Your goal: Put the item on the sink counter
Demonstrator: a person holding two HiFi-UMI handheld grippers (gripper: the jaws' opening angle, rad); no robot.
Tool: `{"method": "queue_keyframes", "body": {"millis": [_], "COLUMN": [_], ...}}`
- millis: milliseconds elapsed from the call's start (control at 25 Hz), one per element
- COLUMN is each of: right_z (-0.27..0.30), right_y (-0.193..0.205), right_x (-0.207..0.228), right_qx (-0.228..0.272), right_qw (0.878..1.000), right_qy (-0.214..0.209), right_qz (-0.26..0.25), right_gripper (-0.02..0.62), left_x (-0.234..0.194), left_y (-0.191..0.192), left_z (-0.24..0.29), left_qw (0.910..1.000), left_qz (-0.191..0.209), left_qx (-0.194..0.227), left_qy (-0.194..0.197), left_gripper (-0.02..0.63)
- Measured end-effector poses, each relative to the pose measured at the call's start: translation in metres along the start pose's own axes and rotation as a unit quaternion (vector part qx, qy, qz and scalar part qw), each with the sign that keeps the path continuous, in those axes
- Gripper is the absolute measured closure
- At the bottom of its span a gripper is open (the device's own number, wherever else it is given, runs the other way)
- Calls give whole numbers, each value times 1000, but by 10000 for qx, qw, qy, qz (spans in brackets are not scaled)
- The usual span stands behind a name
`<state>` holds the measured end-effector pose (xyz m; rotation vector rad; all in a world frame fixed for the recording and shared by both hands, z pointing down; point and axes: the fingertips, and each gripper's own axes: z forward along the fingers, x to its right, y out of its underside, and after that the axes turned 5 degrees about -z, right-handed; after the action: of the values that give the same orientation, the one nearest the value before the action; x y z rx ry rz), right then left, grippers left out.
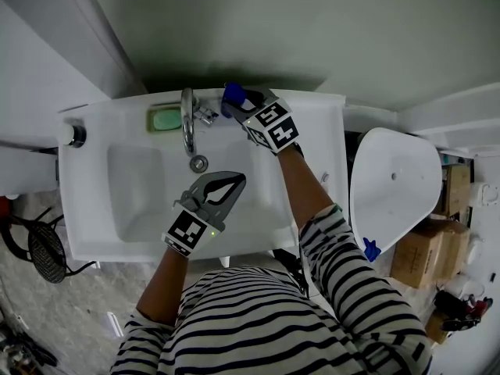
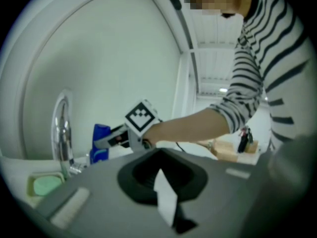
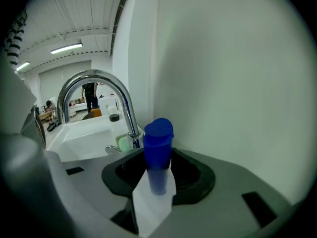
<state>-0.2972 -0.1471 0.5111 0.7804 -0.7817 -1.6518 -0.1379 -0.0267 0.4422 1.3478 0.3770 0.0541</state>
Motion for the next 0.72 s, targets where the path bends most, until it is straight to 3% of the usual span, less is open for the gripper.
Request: {"method": "queue_keyframes", "body": {"millis": [160,720], "right_z": [2,-63], "right_y": [1,-25], "right_x": [-5,9], "right_qx": [-76,161], "right_qw": [9999,9991], "right_qy": [-86,397], "right_qz": [19,-10], "right_gripper": [371,350], "left_x": [0,22], "left_y": [-1,0], "left_z": [-2,-2], "left_qw": [10000,9994], "left_qz": [33,187], "left_qx": [-5,-162], "left_qy": [-9,239], "left_gripper": [601,601]}}
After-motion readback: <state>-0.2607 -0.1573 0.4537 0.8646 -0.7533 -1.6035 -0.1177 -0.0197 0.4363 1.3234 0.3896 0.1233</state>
